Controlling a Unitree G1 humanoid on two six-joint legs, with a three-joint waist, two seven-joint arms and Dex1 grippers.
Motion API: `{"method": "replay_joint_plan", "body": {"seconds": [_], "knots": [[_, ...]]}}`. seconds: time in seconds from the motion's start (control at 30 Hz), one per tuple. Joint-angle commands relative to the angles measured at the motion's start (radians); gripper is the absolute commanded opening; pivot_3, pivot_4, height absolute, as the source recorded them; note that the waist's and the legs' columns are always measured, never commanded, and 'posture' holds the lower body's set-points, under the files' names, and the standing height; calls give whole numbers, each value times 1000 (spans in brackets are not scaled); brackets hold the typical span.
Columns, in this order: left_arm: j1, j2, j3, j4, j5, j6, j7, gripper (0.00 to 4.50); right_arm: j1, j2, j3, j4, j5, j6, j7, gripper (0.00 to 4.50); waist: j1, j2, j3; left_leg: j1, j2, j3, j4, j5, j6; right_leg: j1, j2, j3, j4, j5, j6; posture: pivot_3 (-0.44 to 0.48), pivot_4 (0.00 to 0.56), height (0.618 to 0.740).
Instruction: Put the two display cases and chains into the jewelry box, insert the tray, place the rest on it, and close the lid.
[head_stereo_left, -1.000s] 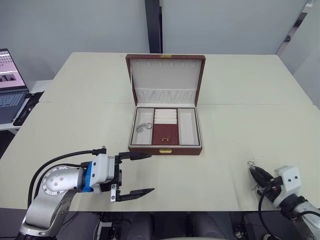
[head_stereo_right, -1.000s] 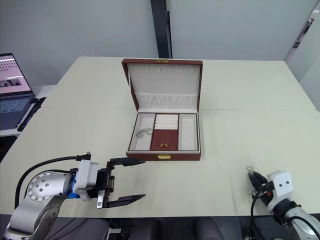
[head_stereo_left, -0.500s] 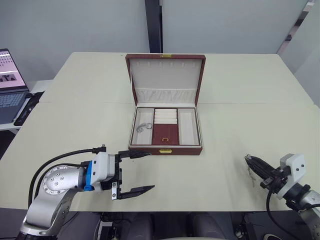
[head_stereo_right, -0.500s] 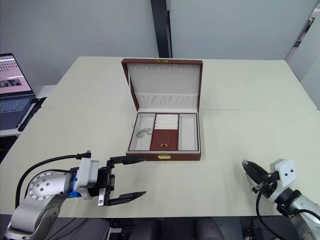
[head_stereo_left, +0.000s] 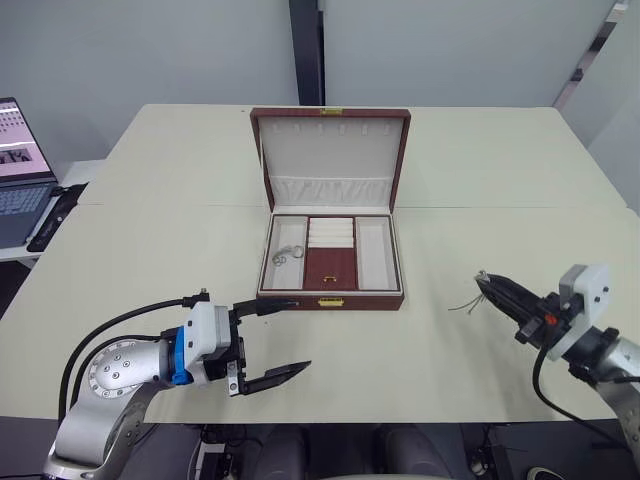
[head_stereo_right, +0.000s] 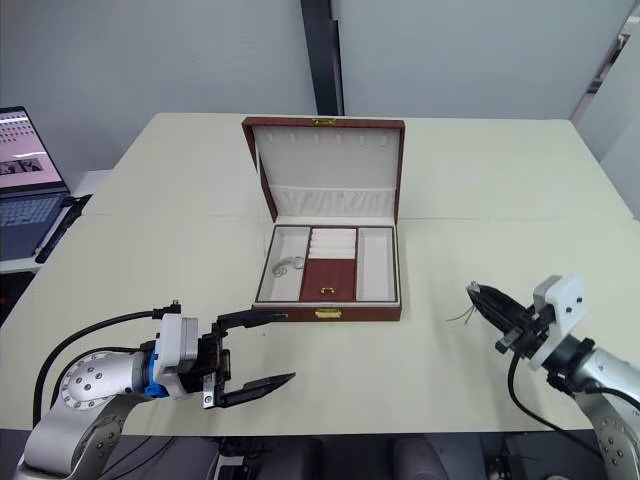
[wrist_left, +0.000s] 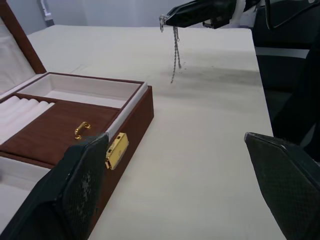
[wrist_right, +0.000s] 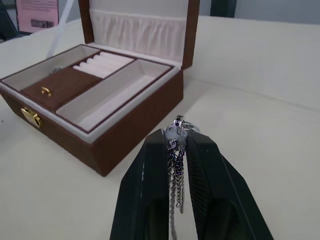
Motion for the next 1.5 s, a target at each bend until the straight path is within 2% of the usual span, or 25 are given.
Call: {"method": "replay_joint_plan", "body": {"seconds": [0.03,0.37,0.57,0.8,1.03,1.5], "knots": [[36,-17,44,-36,-7,-16,42,4500,-99,-22,30,1,35,36,-3,267,1,0,0,0,0,0,-1,0,0,0,0,0,0,0,0,0,150,740],[140,-83,101,-82,2,-19,171,4500,-395,-45,140,117,51,106,63,267,2,-1,1,-1,0,-1,-1,0,0,0,-1,0,-2,0,0,0,150,740],[217,-133,122,-130,11,-25,242,4500,-566,10,246,224,18,105,88,267,-1,0,2,-1,0,0,-1,0,0,-1,-1,0,-3,0,0,0,150,740],[248,-153,116,-182,19,-9,309,4500,-670,67,318,329,-29,83,124,267,4,-1,2,-2,-1,-1,-2,0,0,-1,-2,-1,-4,0,0,0,150,740],[262,-162,102,-227,29,14,356,4500,-706,115,358,367,-61,76,141,267,2,0,2,-2,0,0,-5,0,0,-3,-2,0,-5,0,0,0,150,740],[256,-156,83,-270,25,66,401,4500,-634,153,387,437,-135,24,188,267,1,0,2,-3,0,0,-6,0,0,-3,-2,0,-6,0,0,0,150,740]]}}
